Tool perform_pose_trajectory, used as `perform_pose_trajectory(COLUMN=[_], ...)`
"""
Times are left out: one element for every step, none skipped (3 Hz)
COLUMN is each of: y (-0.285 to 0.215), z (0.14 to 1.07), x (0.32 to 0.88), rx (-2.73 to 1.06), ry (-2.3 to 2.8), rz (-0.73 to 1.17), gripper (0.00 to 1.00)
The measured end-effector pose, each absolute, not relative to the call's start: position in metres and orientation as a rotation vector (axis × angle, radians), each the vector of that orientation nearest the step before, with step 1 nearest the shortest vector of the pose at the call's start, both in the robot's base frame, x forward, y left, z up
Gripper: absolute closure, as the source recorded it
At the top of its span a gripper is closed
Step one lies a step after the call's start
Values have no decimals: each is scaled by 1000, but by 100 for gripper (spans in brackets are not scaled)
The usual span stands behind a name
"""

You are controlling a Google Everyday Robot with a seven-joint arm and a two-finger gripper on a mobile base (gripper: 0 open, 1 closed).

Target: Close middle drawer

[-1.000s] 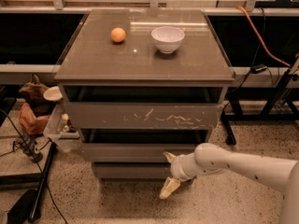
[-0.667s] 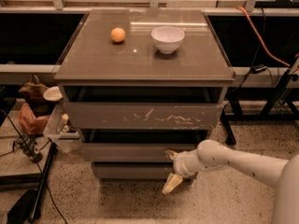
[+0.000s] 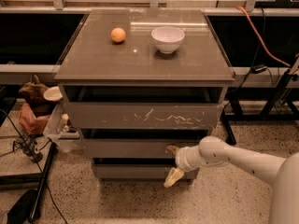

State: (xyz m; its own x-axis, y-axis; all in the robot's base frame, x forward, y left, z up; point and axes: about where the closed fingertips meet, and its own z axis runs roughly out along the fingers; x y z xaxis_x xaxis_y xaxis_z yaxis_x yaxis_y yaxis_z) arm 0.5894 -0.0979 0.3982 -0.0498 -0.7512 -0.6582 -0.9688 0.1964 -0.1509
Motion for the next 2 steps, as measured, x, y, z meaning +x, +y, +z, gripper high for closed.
perform_pose_trajectory(y=[-94, -95], z=[401, 420], x=[582, 543], rx=[-1606, -1610], ry=[1849, 1878], rz=[451, 423], gripper=[0, 0])
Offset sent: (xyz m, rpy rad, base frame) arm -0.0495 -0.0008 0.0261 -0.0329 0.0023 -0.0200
